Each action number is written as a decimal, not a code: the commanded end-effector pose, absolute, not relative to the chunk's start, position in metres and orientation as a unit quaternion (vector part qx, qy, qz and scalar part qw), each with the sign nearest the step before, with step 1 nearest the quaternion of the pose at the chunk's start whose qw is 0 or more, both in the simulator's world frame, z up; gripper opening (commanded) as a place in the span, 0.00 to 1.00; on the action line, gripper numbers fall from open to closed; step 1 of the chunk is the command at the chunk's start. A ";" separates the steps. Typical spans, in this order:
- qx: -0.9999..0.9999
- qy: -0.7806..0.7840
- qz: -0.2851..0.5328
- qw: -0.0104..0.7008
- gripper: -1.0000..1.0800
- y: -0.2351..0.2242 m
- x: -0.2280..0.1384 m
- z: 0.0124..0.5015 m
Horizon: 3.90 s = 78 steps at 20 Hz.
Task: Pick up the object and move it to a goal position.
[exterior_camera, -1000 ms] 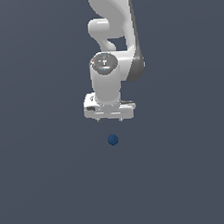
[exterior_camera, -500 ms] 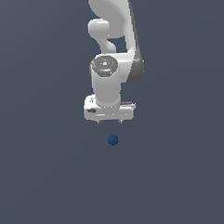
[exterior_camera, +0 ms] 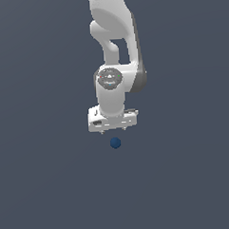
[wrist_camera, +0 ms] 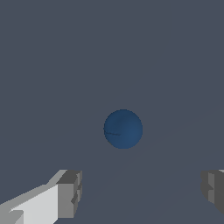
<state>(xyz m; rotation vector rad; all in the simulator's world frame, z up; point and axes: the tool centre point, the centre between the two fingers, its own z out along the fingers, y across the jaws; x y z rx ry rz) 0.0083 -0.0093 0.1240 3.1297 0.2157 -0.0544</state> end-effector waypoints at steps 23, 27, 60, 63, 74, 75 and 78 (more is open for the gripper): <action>0.981 0.193 -0.001 0.000 0.96 -0.003 0.025 0.072; 0.981 0.195 0.000 0.000 0.96 -0.003 0.025 0.051; 0.975 0.199 0.093 0.019 0.00 -0.020 0.089 0.153; 0.969 0.201 0.138 0.027 0.00 -0.028 0.111 0.218; 0.939 0.202 0.272 0.051 0.00 -0.051 0.142 0.416; 0.937 0.202 0.279 0.052 0.00 -0.052 0.142 0.426; 0.933 0.202 0.291 0.054 0.00 -0.054 0.141 0.445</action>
